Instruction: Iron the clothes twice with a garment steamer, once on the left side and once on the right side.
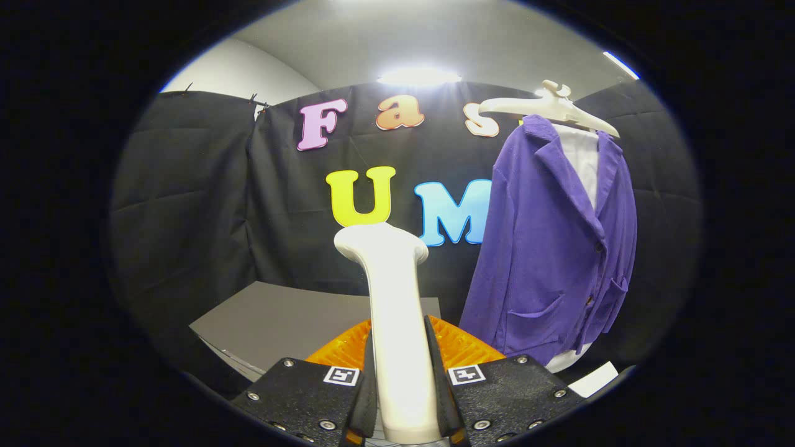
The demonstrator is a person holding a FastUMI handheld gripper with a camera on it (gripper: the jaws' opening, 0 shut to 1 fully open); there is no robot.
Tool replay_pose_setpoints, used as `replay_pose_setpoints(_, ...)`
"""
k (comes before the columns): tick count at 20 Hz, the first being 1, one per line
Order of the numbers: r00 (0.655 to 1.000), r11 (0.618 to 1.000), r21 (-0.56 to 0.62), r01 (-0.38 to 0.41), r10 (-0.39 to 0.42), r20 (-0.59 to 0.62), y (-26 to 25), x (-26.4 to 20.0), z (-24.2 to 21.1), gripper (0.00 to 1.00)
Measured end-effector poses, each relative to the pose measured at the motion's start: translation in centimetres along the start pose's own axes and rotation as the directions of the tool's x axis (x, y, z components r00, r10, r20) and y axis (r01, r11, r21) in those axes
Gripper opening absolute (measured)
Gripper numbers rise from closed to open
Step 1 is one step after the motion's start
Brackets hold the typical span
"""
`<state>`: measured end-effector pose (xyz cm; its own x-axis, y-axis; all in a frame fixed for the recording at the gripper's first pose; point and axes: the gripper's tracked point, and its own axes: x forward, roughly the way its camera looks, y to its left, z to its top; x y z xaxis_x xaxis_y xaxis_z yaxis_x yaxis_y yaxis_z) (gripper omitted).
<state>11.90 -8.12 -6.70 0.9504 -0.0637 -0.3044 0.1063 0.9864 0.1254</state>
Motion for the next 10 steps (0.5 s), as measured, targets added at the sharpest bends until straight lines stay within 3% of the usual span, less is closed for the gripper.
replay_pose_setpoints(10,0.996,0.999,0.031,0.04,-0.043,0.075,-6.9,-8.9,1.7,0.38)
